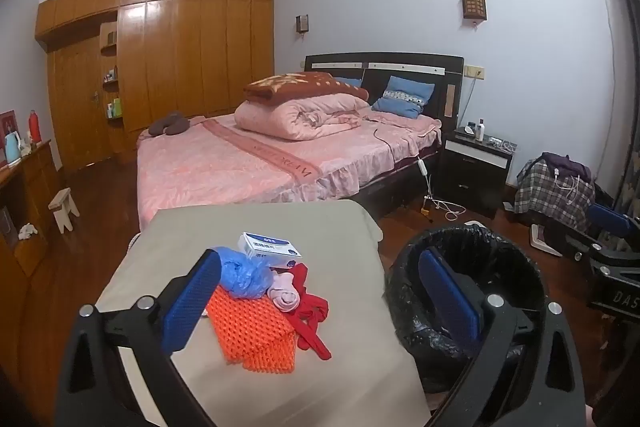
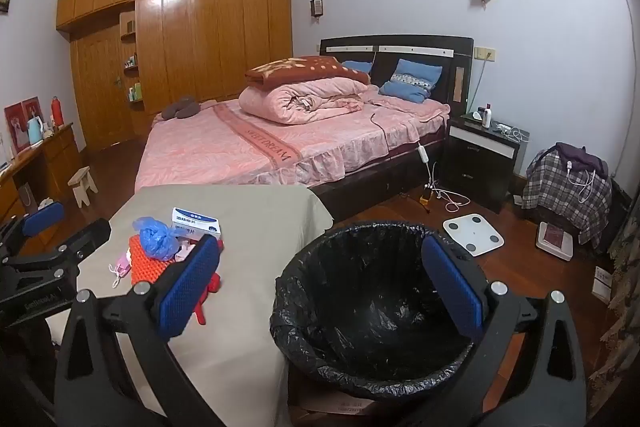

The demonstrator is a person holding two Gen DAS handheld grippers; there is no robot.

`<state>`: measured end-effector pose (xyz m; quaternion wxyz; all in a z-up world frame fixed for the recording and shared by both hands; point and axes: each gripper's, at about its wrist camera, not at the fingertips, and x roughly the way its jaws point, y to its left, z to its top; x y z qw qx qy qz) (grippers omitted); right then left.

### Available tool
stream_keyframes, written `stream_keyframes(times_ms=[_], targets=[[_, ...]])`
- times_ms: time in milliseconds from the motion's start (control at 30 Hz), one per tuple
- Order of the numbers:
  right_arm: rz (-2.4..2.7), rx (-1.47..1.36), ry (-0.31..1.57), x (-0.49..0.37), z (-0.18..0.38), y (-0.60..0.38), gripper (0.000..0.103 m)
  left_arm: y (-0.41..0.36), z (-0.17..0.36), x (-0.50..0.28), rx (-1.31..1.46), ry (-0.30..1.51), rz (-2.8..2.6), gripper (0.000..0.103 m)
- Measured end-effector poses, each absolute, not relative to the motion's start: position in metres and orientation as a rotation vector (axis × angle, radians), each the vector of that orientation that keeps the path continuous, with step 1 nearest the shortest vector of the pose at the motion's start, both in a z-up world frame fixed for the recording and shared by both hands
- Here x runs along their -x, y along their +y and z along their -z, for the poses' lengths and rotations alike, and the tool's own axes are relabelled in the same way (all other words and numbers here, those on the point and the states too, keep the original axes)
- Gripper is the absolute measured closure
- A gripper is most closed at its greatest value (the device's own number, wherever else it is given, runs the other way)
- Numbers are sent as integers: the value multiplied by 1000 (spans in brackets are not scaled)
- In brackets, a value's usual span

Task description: Collect trash

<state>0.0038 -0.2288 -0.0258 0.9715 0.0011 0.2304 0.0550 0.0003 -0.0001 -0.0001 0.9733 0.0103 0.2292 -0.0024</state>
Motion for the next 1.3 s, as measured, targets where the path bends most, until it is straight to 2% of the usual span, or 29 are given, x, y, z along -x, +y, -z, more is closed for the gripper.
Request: stream_keyframes(times_ms=[1300], targets=[[-111,-7,472,-5,27,-230,5,-1,-1,2,-17,459,6,6]])
